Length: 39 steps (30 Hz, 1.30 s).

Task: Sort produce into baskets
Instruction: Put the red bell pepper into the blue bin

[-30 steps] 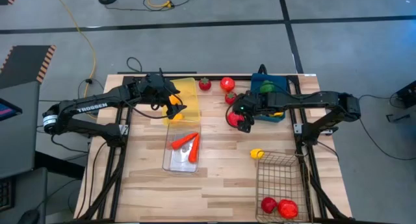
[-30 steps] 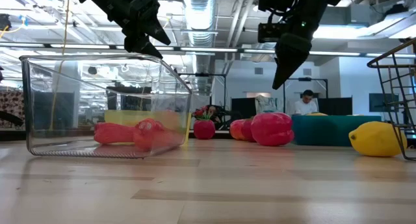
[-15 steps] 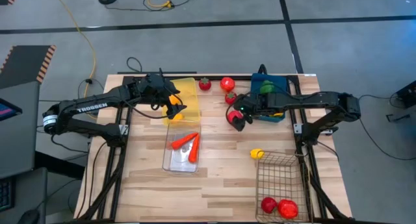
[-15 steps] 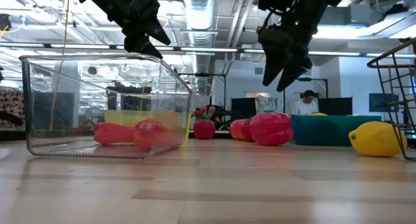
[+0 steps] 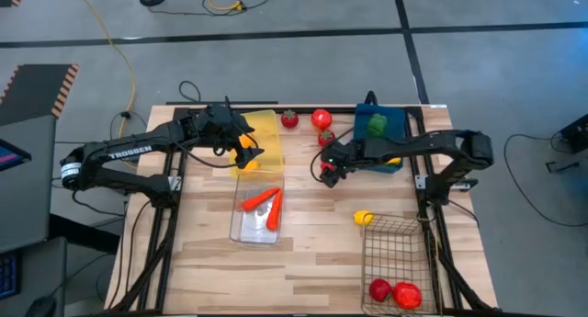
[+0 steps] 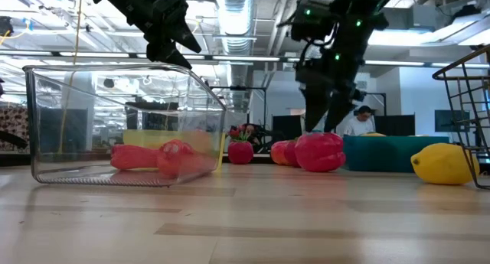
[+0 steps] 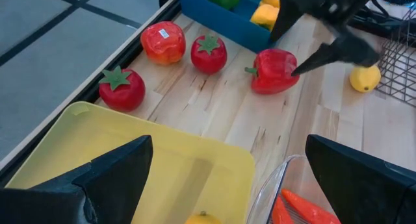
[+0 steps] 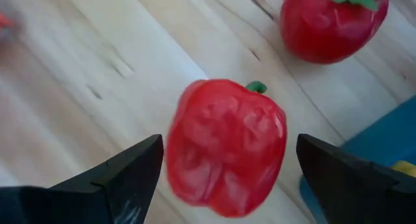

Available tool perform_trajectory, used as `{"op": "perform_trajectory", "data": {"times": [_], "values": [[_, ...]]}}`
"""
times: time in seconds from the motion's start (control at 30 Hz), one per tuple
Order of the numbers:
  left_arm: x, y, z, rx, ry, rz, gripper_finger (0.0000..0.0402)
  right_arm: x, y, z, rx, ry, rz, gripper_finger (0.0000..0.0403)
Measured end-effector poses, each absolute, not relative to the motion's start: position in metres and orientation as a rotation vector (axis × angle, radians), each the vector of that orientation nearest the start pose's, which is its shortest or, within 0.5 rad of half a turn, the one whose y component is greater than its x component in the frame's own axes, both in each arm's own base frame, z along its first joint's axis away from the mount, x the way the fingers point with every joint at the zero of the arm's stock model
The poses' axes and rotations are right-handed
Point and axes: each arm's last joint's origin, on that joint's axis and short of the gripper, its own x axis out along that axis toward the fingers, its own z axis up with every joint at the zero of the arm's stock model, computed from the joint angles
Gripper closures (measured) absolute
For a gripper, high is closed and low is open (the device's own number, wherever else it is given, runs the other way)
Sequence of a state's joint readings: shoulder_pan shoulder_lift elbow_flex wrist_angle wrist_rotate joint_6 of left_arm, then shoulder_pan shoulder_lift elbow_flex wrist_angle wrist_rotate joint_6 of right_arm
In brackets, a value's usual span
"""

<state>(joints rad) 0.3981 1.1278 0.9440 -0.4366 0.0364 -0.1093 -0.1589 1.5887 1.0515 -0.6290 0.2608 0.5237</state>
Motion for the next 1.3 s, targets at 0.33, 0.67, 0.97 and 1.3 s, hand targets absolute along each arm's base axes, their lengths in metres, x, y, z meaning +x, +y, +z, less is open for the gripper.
{"op": "perform_trajectory", "data": {"times": [0.33, 0.67, 0.97, 1.3], "values": [[0.219, 0.091, 0.300, -0.239, 0.590, 0.383, 0.0010, 0.312, -0.059, 0.167, 0.367, 1.159, -0.701, 0.0025], [0.219, 0.092, 0.300, -0.231, 0.590, 0.409, 0.0010, 0.309, -0.060, 0.173, 0.383, 1.145, -0.695, 0.0069], [0.219, 0.092, 0.300, -0.231, 0.591, 0.409, 0.0010, 0.304, -0.060, 0.184, 0.402, 1.117, -0.681, 0.0074], [0.219, 0.092, 0.300, -0.231, 0.591, 0.409, 0.0010, 0.297, -0.060, 0.206, 0.414, 1.045, -0.669, 0.0075]]}}
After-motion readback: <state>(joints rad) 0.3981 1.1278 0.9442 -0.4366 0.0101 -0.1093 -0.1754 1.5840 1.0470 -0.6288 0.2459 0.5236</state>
